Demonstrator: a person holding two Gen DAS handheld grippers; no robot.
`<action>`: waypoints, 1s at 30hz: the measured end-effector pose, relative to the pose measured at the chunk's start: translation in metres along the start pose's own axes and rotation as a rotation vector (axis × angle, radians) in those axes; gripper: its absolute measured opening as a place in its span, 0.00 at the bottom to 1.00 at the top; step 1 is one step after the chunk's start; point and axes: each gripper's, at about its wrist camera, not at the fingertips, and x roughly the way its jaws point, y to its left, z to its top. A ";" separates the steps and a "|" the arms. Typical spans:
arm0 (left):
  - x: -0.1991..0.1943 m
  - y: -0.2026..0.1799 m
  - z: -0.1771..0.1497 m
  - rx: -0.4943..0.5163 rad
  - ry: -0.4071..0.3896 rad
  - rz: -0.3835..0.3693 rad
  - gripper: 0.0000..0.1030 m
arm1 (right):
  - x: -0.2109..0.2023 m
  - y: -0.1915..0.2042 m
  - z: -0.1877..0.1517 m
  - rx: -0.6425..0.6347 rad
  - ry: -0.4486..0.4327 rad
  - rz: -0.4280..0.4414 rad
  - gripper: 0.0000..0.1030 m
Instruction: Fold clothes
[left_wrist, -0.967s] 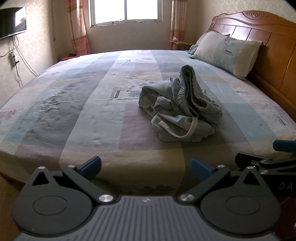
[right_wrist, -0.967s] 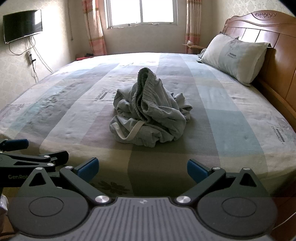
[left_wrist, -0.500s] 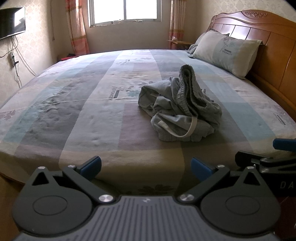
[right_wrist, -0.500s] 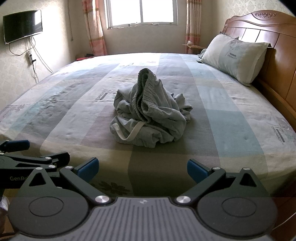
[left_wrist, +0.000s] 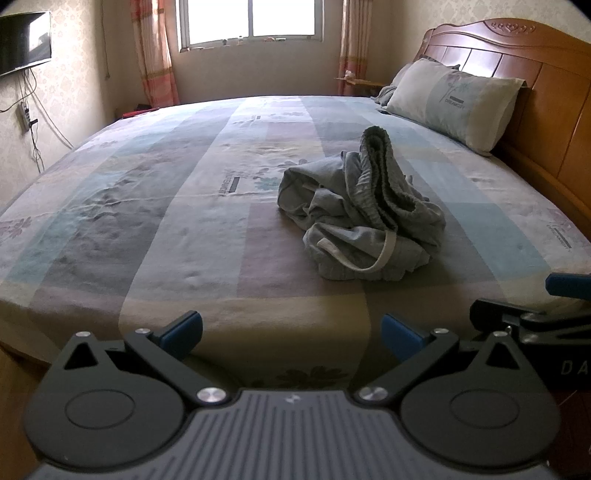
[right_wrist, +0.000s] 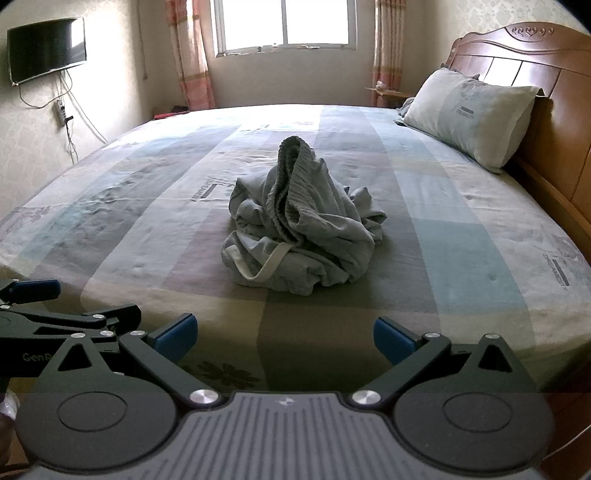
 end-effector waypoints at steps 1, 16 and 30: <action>0.001 0.000 0.000 0.000 0.001 0.000 0.99 | 0.000 0.000 0.000 0.000 0.001 0.000 1.00; 0.000 0.001 -0.002 0.003 0.002 0.001 0.99 | 0.001 0.002 -0.001 0.001 0.002 0.002 1.00; -0.001 0.002 -0.003 -0.003 0.001 0.000 0.99 | -0.001 0.003 -0.001 -0.002 -0.002 0.005 1.00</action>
